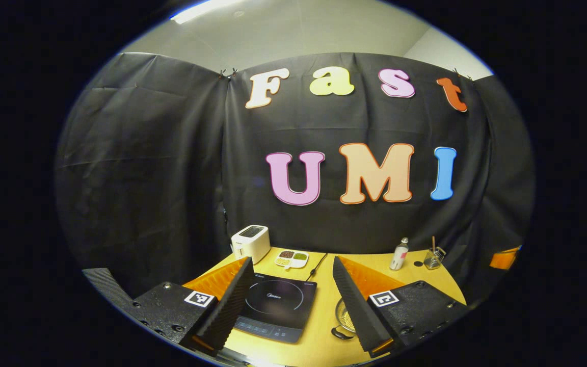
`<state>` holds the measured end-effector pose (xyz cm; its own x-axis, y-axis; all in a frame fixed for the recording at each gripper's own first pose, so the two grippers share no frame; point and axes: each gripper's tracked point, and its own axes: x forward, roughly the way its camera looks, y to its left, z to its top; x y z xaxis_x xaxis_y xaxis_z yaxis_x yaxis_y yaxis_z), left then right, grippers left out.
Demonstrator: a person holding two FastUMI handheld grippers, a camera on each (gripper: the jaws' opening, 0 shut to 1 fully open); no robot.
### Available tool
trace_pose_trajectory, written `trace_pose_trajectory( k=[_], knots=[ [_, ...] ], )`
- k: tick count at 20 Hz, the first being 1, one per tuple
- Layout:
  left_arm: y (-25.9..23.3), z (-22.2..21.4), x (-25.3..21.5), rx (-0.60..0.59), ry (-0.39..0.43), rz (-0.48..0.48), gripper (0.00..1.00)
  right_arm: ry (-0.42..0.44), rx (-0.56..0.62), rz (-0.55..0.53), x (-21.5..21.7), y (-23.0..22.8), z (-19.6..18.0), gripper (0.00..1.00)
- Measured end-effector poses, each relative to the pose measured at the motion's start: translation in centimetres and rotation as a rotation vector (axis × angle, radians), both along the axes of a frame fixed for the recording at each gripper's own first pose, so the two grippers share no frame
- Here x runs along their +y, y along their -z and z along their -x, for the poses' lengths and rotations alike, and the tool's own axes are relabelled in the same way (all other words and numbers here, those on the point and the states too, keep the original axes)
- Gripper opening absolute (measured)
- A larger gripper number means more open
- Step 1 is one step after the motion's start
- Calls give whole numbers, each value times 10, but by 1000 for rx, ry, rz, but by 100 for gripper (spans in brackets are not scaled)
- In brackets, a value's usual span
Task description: First push the handle of the pot to place it horizontally, then grasp the pot with both hands and set it on the induction cooktop.
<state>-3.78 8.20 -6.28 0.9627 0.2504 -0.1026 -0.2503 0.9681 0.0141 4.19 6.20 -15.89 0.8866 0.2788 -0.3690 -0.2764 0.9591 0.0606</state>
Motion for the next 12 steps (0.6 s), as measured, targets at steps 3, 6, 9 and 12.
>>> trace_pose_trajectory(
  k=[3,6,9,12],
  knots=[
    [3,-5,29,13,-18,-18,95,-15,109,12,27,42,0,5],
    [10,-13,50,31,-13,-20,95,-19,225,27,50,86,-1,5],
    [18,-20,74,50,-14,-36,92,-15,342,49,67,129,5,5],
    [26,-31,91,65,0,-46,92,2,453,67,81,171,22,4]
  ],
)
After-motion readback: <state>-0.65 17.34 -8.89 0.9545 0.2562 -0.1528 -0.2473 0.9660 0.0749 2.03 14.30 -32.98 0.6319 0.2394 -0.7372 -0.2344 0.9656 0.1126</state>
